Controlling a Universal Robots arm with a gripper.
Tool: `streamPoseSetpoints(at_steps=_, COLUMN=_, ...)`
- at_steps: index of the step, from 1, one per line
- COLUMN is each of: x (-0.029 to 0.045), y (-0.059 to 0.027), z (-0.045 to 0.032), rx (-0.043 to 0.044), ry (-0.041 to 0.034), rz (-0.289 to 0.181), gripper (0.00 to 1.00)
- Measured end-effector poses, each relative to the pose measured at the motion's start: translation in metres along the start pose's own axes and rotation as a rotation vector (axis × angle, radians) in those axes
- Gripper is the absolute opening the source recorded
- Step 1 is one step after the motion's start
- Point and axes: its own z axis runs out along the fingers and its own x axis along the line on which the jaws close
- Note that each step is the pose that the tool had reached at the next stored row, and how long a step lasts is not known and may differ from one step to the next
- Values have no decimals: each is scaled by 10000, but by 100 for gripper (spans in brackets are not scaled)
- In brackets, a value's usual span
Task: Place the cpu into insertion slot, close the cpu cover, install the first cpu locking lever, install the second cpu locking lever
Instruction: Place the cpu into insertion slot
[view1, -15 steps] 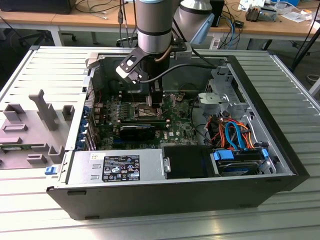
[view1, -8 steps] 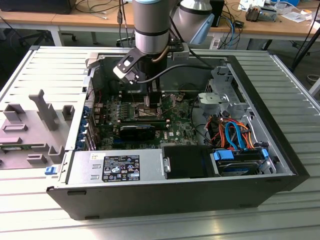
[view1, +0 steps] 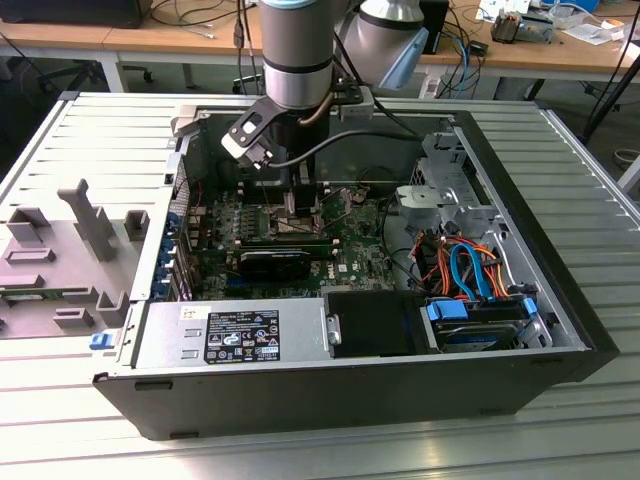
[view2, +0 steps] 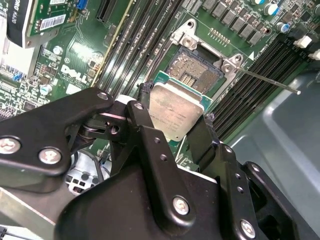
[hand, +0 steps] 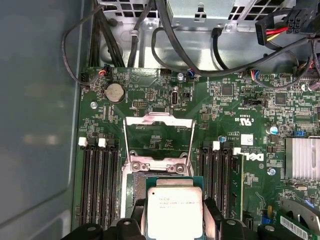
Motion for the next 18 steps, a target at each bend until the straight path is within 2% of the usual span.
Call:
streamPoseSetpoints(at_steps=8, x=5, y=-37, z=29, rx=-1, ry=0, rz=-2, gripper=54)
streamPoseSetpoints(at_steps=18, x=69, y=-39, z=113, rx=1, ry=-28, rz=-2, gripper=54)
